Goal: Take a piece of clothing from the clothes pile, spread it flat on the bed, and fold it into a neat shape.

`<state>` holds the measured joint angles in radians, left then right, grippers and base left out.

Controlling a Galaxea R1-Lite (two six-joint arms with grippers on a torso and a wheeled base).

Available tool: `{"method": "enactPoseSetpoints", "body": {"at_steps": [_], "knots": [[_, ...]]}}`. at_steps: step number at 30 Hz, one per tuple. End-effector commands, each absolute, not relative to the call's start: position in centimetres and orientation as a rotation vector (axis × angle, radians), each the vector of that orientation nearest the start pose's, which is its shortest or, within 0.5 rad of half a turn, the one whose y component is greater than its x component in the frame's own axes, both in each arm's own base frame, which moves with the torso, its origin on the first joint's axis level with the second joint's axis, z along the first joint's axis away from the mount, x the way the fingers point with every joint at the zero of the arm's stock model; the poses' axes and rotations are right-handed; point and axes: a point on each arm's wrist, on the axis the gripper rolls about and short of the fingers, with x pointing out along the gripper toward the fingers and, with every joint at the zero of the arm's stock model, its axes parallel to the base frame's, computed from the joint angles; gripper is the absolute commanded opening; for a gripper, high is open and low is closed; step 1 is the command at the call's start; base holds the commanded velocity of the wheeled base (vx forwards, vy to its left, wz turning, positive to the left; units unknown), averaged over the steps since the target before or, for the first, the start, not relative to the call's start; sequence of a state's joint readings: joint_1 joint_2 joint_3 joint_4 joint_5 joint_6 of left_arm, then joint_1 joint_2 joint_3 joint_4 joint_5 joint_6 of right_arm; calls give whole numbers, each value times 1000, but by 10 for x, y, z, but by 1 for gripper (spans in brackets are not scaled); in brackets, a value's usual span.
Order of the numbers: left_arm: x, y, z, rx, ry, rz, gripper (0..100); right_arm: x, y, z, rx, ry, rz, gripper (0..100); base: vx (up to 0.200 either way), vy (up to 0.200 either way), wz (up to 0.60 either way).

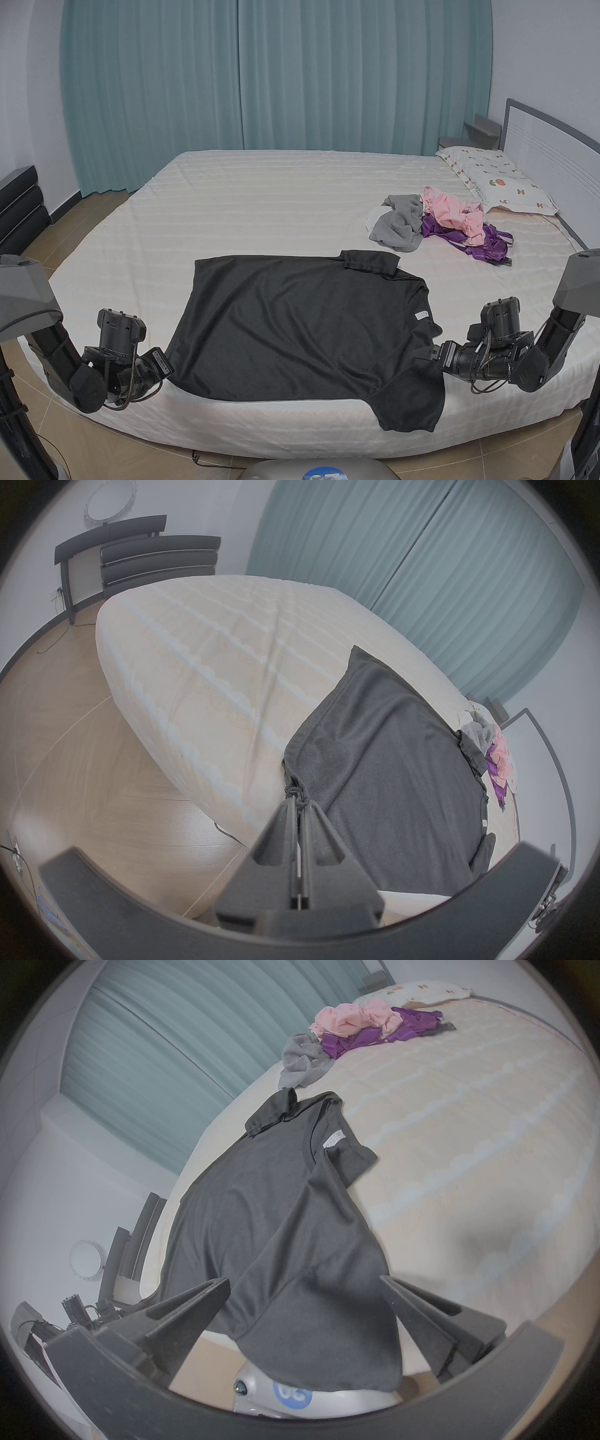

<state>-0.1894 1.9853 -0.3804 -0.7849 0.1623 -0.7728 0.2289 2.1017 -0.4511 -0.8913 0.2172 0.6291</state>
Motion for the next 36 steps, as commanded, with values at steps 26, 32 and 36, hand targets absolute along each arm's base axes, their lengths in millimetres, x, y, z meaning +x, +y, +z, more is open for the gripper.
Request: {"method": "enactPoseSetpoints", "body": {"at_steps": [26,32,36], "knots": [[256,-46,13,-574,804,298,0,283,33,-3,546,868,74,0,0,0,0],[256,-46,12,-572,808,298,0,255,30,0,536,912,67,0,0,0,0],[256,-46,12,-573,806,298,0,244,30,-4,531,953,59,0,0,0,0]]}}
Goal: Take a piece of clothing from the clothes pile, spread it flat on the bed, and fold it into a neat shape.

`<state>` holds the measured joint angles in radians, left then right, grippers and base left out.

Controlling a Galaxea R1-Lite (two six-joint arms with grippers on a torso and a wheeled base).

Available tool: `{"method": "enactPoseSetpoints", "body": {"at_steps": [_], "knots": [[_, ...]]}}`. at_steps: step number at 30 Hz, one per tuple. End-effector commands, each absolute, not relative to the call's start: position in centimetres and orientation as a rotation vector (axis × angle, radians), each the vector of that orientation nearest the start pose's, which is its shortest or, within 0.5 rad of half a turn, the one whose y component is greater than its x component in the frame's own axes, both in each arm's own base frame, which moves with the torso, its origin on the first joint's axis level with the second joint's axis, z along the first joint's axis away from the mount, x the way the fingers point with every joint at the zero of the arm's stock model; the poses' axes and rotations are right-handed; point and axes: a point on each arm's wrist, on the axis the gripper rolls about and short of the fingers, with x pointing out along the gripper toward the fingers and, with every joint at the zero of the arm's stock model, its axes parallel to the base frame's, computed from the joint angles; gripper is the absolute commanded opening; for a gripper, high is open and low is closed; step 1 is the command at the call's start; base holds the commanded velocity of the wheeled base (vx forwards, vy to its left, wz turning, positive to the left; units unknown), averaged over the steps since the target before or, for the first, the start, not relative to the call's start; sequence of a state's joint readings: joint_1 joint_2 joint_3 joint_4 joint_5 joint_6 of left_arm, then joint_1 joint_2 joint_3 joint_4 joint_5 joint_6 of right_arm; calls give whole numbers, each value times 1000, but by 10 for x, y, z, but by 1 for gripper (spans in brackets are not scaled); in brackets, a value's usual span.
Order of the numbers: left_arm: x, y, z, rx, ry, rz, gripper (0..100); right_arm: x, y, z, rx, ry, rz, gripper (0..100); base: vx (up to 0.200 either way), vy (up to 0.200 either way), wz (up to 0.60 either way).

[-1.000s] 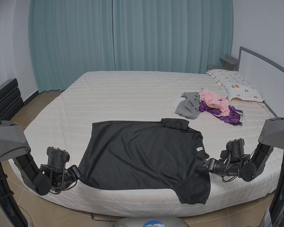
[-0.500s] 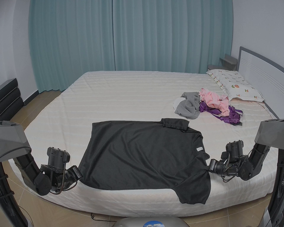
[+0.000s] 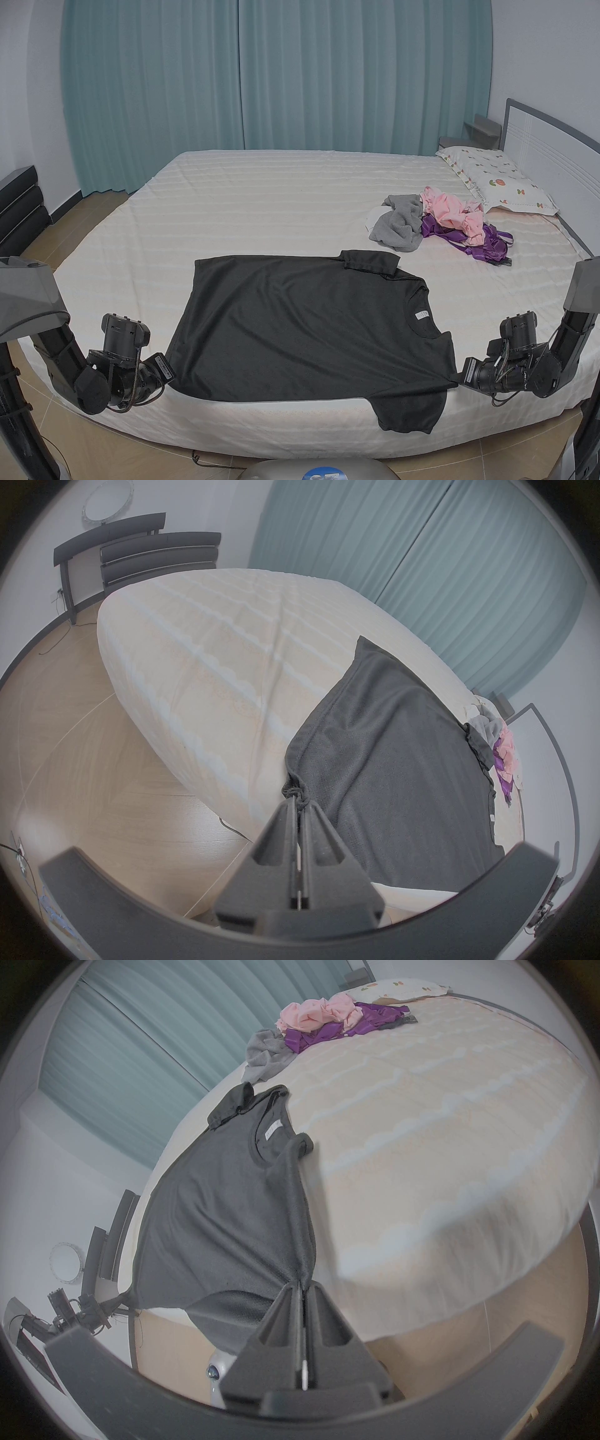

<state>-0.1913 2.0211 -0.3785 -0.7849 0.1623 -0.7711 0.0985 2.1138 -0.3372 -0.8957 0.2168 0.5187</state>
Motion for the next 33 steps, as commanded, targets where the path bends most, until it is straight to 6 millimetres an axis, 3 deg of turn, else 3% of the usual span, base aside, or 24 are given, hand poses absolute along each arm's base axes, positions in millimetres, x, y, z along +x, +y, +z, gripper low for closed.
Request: {"method": "enactPoseSetpoints", "body": {"at_steps": [1,16,17,22,27,33], "knots": [[255,-46,12,-572,808,298,0,243,30,-4,530,955,60,0,0,0,0],[255,-46,11,-562,812,293,0,239,26,-8,546,978,38,0,0,0,0],[255,-46,11,-562,812,293,100,239,26,-8,548,978,37,100,0,0,0],[256,-46,12,-566,809,294,100,240,27,-5,573,967,47,100,0,0,0],[257,-44,16,-576,786,293,100,237,26,18,638,885,56,100,0,0,0],[257,-43,36,-599,711,265,100,231,27,37,714,834,92,100,0,0,0]]}}
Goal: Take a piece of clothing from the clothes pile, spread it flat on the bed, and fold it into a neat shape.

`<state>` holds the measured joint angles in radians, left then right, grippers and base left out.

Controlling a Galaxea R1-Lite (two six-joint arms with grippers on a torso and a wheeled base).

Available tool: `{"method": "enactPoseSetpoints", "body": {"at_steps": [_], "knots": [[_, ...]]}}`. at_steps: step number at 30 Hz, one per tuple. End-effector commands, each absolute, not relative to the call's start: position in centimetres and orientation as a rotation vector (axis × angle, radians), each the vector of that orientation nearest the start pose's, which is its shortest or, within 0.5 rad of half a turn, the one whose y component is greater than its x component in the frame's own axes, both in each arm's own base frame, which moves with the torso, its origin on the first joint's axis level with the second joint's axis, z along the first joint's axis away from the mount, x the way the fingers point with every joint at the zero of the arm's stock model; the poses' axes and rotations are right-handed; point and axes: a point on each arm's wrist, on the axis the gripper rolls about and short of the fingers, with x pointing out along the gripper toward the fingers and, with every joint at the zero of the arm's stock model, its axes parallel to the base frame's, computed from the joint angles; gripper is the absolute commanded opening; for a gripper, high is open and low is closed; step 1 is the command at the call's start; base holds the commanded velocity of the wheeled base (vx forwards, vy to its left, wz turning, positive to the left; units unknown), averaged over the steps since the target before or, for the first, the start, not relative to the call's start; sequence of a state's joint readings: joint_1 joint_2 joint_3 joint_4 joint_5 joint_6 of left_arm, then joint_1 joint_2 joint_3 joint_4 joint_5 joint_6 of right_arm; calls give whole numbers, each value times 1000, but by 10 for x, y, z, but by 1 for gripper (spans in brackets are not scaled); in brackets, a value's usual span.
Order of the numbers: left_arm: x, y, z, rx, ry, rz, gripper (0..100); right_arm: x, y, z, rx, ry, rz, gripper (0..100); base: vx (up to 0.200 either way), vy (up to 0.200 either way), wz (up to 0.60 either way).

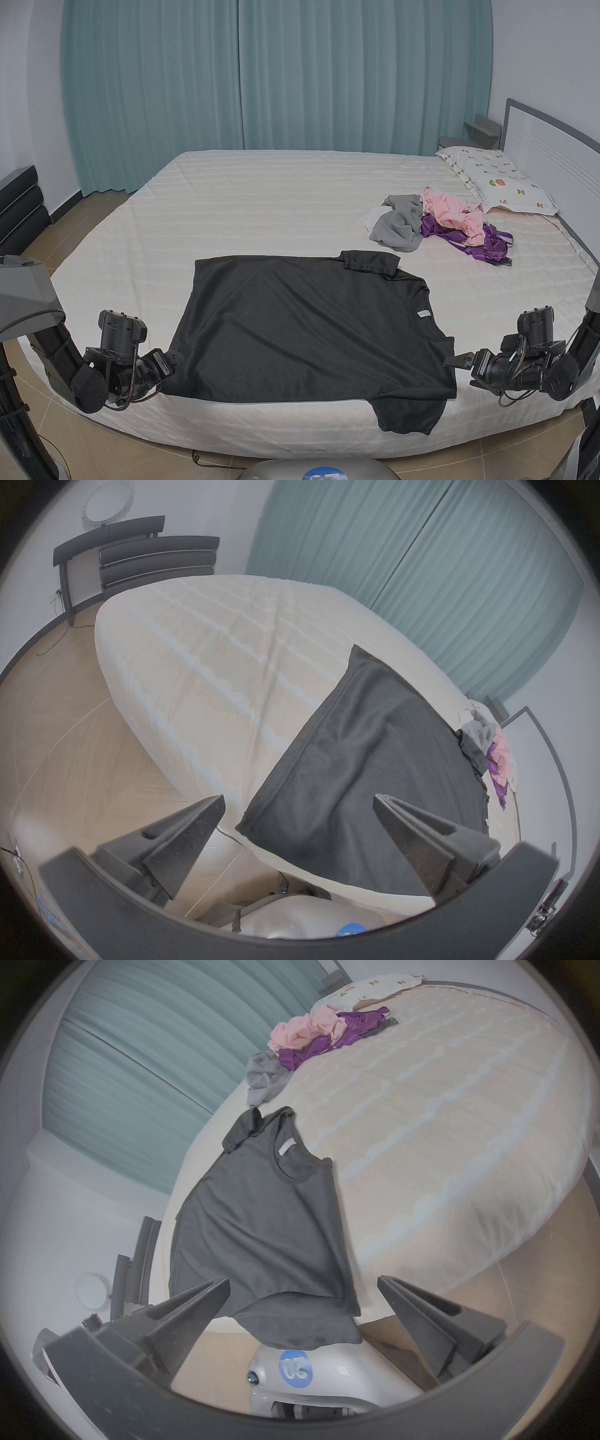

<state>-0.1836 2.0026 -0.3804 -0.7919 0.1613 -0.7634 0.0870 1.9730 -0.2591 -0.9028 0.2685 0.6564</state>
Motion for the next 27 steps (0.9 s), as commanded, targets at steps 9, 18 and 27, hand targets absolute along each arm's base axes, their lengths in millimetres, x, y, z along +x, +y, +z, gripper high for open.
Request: {"method": "enactPoseSetpoints", "body": {"at_steps": [9,18,27], "knots": [[255,-44,46,-617,677,248,100,227,27,39,744,835,81,100,0,0,0],[257,-43,42,-640,692,266,100,227,28,37,745,844,82,100,0,178,0],[257,-44,42,-637,692,260,100,227,27,37,746,844,78,100,0,22,0]]}}
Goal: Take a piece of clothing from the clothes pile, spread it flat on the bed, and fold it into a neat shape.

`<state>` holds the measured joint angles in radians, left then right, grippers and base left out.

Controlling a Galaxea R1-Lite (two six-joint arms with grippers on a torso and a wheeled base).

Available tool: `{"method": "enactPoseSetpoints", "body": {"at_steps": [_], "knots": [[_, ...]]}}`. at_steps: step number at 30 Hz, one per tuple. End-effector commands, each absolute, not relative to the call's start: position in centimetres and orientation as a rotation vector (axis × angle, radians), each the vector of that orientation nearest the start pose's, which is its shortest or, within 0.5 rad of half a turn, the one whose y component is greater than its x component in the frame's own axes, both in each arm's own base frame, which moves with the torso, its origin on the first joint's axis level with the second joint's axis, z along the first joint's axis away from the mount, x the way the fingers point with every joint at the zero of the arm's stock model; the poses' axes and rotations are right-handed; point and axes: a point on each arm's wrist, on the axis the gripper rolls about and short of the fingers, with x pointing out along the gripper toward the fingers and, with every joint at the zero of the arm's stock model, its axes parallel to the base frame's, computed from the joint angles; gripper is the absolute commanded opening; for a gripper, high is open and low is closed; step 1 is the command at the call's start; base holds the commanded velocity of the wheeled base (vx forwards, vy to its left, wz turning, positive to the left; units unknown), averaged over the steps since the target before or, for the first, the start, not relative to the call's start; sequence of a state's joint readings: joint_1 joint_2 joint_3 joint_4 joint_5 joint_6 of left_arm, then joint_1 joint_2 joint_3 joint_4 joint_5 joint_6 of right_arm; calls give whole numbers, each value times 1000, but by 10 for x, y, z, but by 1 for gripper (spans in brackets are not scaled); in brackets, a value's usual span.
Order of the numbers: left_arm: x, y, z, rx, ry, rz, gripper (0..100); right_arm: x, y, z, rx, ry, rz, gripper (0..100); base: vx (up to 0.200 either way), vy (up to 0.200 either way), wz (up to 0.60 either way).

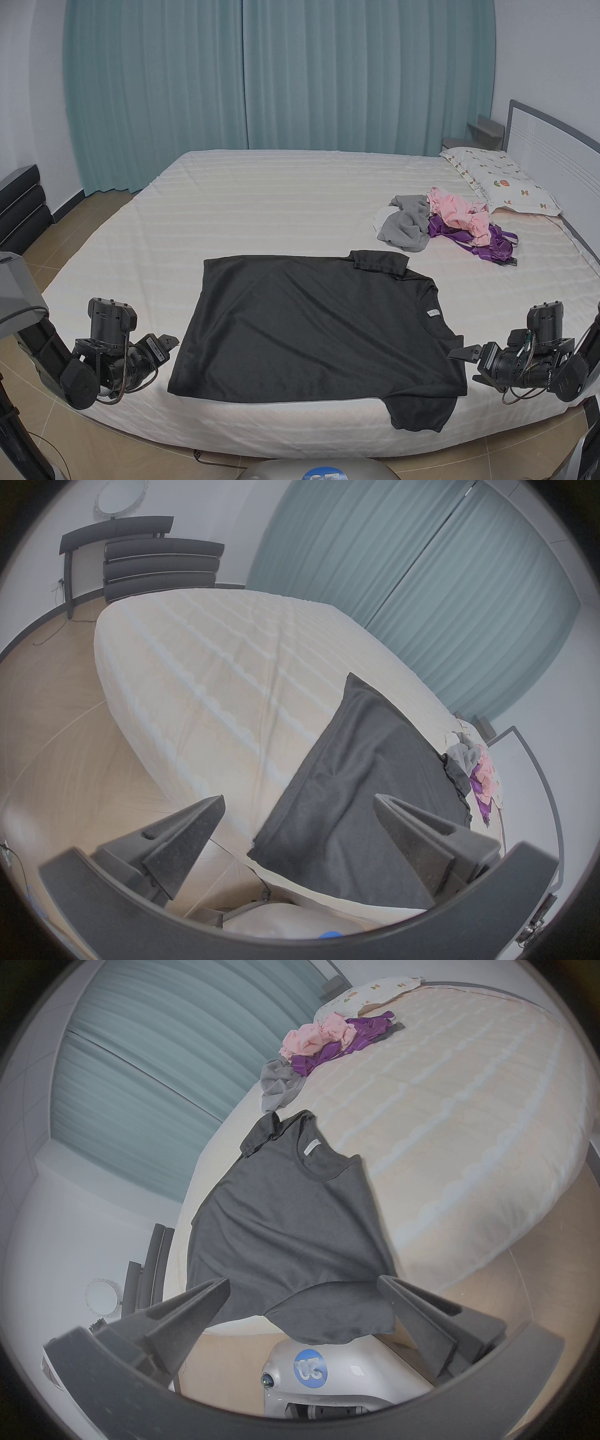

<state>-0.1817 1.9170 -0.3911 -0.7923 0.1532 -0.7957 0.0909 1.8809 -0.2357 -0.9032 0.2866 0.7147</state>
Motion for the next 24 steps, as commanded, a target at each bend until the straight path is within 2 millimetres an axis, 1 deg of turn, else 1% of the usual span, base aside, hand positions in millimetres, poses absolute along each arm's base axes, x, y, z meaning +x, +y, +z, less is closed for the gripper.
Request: {"method": "enactPoseSetpoints", "body": {"at_steps": [1,4,9,13,24], "knots": [[258,-44,41,-636,692,260,100,227,27,37,746,844,78,100,0,0,0],[257,-46,42,-635,694,253,100,228,27,37,746,840,80,100,0,0,0],[254,-54,41,-626,708,227,100,228,27,37,746,841,80,100,200,0,0],[255,-58,42,-655,703,222,100,228,28,37,745,844,82,100,200,0,0],[264,-60,46,-733,671,233,100,230,28,33,747,856,78,100,0,0,0]]}}
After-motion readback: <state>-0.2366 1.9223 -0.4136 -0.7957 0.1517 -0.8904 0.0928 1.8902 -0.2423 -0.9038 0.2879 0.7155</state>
